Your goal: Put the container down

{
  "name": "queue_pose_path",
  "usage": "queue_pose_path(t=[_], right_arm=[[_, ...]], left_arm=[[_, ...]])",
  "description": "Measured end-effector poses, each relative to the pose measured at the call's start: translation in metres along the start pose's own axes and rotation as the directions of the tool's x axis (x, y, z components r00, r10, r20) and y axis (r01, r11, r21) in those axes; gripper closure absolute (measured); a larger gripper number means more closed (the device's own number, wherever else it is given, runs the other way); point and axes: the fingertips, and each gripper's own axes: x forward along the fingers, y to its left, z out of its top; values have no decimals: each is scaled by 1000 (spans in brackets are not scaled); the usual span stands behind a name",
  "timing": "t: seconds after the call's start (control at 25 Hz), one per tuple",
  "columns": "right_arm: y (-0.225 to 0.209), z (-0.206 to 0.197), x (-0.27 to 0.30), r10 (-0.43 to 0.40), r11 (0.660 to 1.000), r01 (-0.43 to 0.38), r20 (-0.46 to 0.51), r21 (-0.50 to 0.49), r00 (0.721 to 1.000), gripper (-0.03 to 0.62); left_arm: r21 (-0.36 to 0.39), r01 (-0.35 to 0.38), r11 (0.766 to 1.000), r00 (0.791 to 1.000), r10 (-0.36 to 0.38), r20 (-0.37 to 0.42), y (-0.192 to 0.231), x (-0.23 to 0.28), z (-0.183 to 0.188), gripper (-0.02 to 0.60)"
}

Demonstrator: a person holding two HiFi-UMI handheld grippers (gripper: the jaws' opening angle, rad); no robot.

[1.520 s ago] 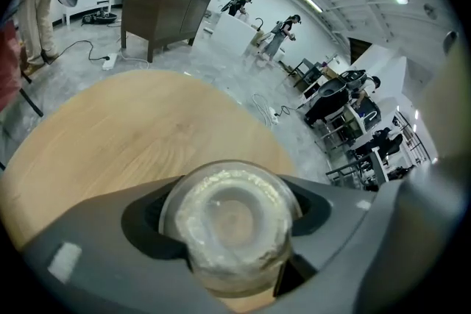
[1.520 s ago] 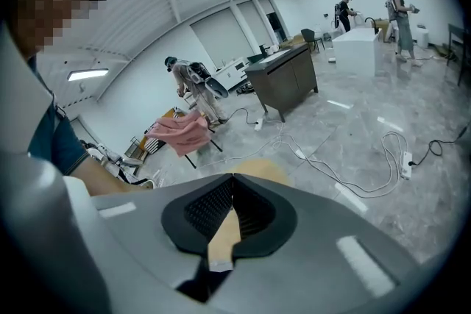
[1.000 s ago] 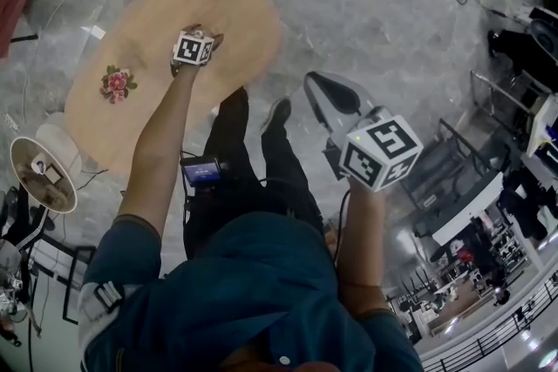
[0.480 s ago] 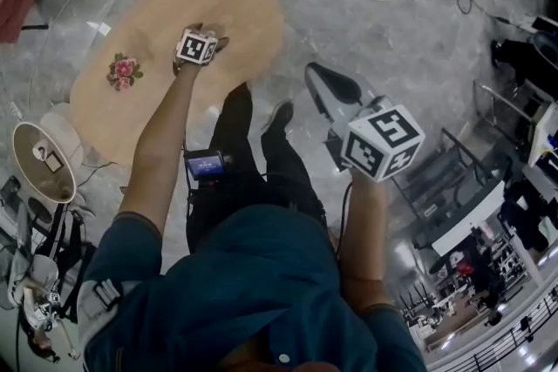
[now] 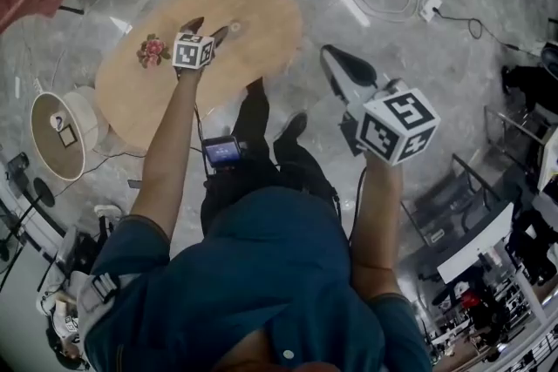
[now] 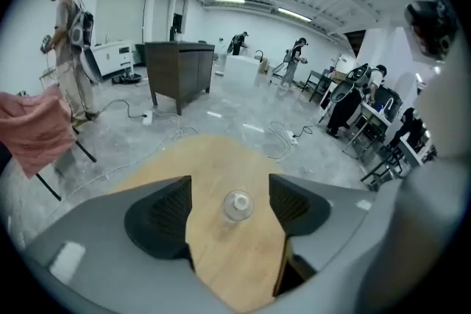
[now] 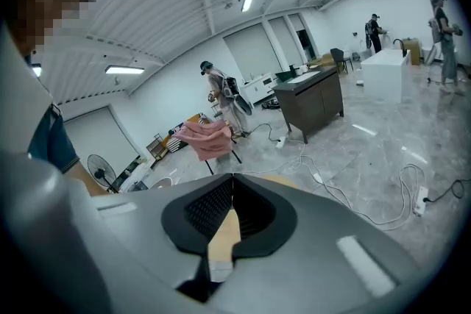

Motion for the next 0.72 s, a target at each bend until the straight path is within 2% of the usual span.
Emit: queue_pose_path(t=[0.12,0.24,0.48,0.6,0.72], right_arm=[[13,13,-17,11,999,-10,26,-44,1000,583],[33,29,-36,22,995,-16,65,-96,998,583],[71,65,-90,46,981,-12,169,-196,984,583],[90,84,-112,72,970,-14,228,-244,971,583],[112,95,-131,99,959,-21,267,-283,959,583]], left_arm=[[51,-55,997,993,49,103,2,-50,36,299],[66,-94,993,970,77,232,-4,-113,76,356],[81,-108,991,886,59,460,-53,-242,158,395],[83,-109,991,841,48,538,-80,-306,189,402],[116,-119,986,804,27,594,-111,-362,210,402]])
